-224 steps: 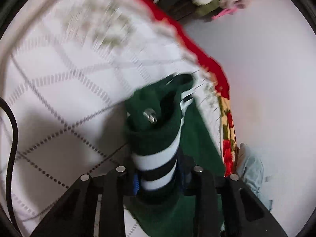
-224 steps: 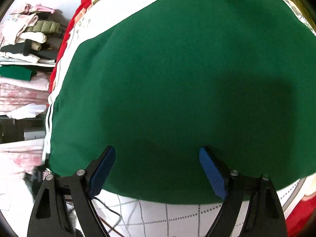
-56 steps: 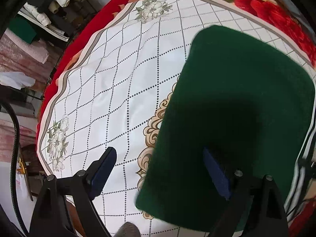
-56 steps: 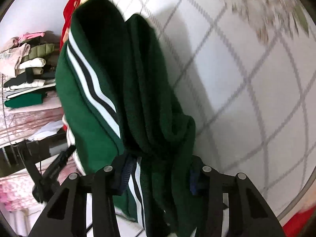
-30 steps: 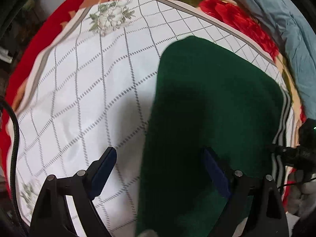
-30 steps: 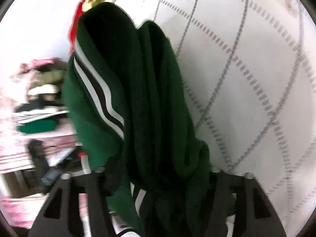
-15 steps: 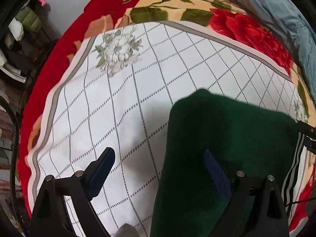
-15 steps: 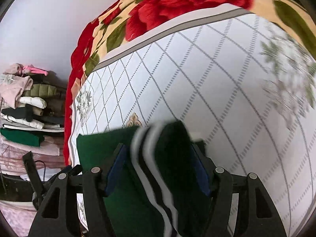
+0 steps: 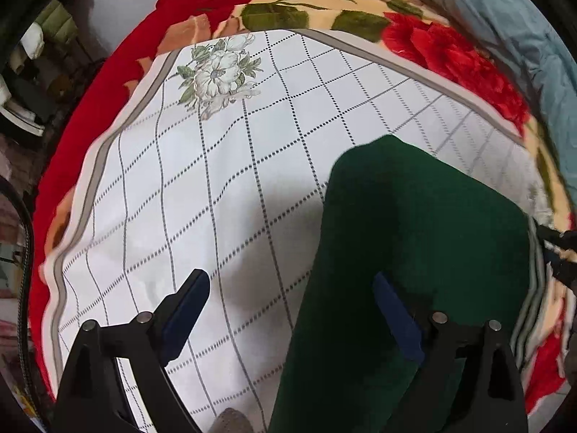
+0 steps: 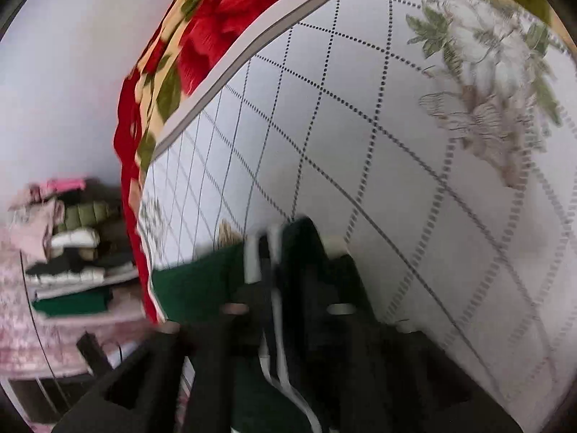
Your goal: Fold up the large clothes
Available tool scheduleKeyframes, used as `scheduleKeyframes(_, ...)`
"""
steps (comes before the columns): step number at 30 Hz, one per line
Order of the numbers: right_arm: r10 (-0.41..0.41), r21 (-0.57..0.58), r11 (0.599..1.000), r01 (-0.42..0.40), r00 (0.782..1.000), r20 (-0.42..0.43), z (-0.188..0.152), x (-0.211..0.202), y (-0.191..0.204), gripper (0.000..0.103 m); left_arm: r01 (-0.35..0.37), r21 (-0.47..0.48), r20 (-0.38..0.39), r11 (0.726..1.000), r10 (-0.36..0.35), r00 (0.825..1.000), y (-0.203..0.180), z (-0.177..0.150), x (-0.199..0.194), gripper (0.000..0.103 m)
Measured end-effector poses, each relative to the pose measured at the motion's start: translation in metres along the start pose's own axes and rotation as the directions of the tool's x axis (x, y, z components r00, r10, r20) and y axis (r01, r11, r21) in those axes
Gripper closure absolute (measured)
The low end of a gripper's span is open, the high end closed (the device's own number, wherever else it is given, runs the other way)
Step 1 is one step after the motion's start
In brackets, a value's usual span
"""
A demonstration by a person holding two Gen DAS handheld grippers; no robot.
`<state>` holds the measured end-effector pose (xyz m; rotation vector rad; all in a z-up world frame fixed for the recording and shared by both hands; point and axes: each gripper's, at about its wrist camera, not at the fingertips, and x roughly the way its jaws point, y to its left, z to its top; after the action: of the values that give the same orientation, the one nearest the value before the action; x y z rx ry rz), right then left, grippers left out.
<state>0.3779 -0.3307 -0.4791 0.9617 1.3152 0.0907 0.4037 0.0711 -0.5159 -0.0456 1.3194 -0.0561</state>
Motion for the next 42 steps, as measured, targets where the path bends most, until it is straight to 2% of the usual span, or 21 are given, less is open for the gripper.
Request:
scheduleKeyframes(1, 0.011, -0.022, 1.000, -0.011, 1.000, 0.002, -0.005, -0.011, -0.002, 0.017, 0.027, -0.010, -0.005, 1.000, -0.027, 1.000, 0.004, -0.004, -0.003, 0.010)
scheduleKeyframes(2, 0.015, -0.039, 0.999, -0.015, 1.000, -0.001, -0.012, -0.020, -0.006, 0.000, 0.054, -0.020, -0.015, 0.998, -0.054, 0.998, 0.007, -0.007, -0.003, 0.010)
scheduleKeyframes(4, 0.009, -0.054, 0.998, -0.011, 0.999, -0.037, -0.024, -0.023, -0.016, 0.000, 0.112, -0.050, -0.042, 0.992, -0.114, 0.993, 0.013, -0.016, -0.001, 0.010)
scheduleKeyframes(6, -0.011, -0.078, 0.997, 0.002, 0.994, -0.108, -0.040, -0.016, -0.031, 0.000, 0.164, -0.070, -0.065, 0.984, -0.169, 0.984, 0.016, -0.022, 0.004, 0.010)
scheduleKeyframes(8, -0.002, -0.087, 0.996, -0.015, 0.981, -0.196, -0.054, 0.001, -0.047, 0.000, 0.218, -0.087, -0.086, 0.972, -0.225, 0.970, 0.017, -0.029, 0.012, 0.010)
scheduleKeyframes(12, 0.066, -0.072, 0.993, -0.093, 0.949, -0.309, -0.065, 0.044, -0.070, 0.000, 0.281, -0.086, -0.118, 0.956, -0.290, 0.950, 0.011, -0.036, 0.030, 0.010)
scheduleKeyframes(15, 0.102, -0.065, 0.989, -0.130, 0.938, -0.331, -0.062, 0.066, -0.073, 0.000, 0.336, -0.093, -0.151, 0.937, -0.346, 0.926, 0.004, -0.037, 0.048, 0.010)
scheduleKeyframes(19, 0.145, -0.078, 0.981, -0.180, 0.932, -0.333, -0.057, 0.075, -0.058, 0.000, 0.406, -0.117, -0.151, 0.906, -0.421, 0.895, -0.003, -0.033, 0.064, 0.009)
scheduleKeyframes(20, 0.150, -0.088, 0.978, -0.189, 0.930, -0.334, -0.058, 0.078, -0.053, 0.001, 0.422, -0.110, -0.149, 0.900, -0.435, 0.888, -0.006, -0.031, 0.065, 0.009)
scheduleKeyframes(22, 0.129, -0.114, 0.978, -0.177, 0.932, -0.339, -0.062, 0.088, -0.039, 0.008, 0.429, -0.079, -0.142, 0.900, -0.436, 0.888, -0.014, -0.028, 0.063, 0.011)
scheduleKeyframes(24, 0.135, -0.109, 0.977, -0.181, 0.931, -0.338, -0.062, 0.092, -0.031, 0.040, 0.425, -0.047, -0.119, 0.904, -0.427, 0.896, -0.020, -0.027, 0.057, 0.012)
scheduleKeyframes(26, 0.181, -0.065, 0.975, -0.212, 0.928, -0.326, -0.061, 0.091, -0.029, 0.044, 0.418, -0.013, -0.086, 0.908, -0.418, 0.905, -0.023, -0.024, 0.048, 0.023)
scheduleKeyframes(30, 0.219, -0.033, 0.971, -0.239, 0.930, -0.296, -0.062, 0.081, -0.022, 0.052, 0.424, -0.004, -0.061, 0.906, -0.424, 0.904, -0.022, -0.017, 0.033, 0.033)
scheduleKeyframes(37, 0.244, -0.059, 0.962, -0.266, 0.936, -0.252, -0.044, 0.061, 0.019, 0.056, 0.446, 0.017, -0.005, 0.895, -0.446, 0.895, -0.031, 0.017, 0.015, 0.034)
scheduleKeyframes(42, 0.248, -0.091, 0.958, -0.272, 0.945, -0.212, 0.005, 0.044, 0.056, 0.056, 0.468, 0.029, 0.045, 0.883, -0.469, 0.882, -0.041, 0.066, 0.007, 0.036)
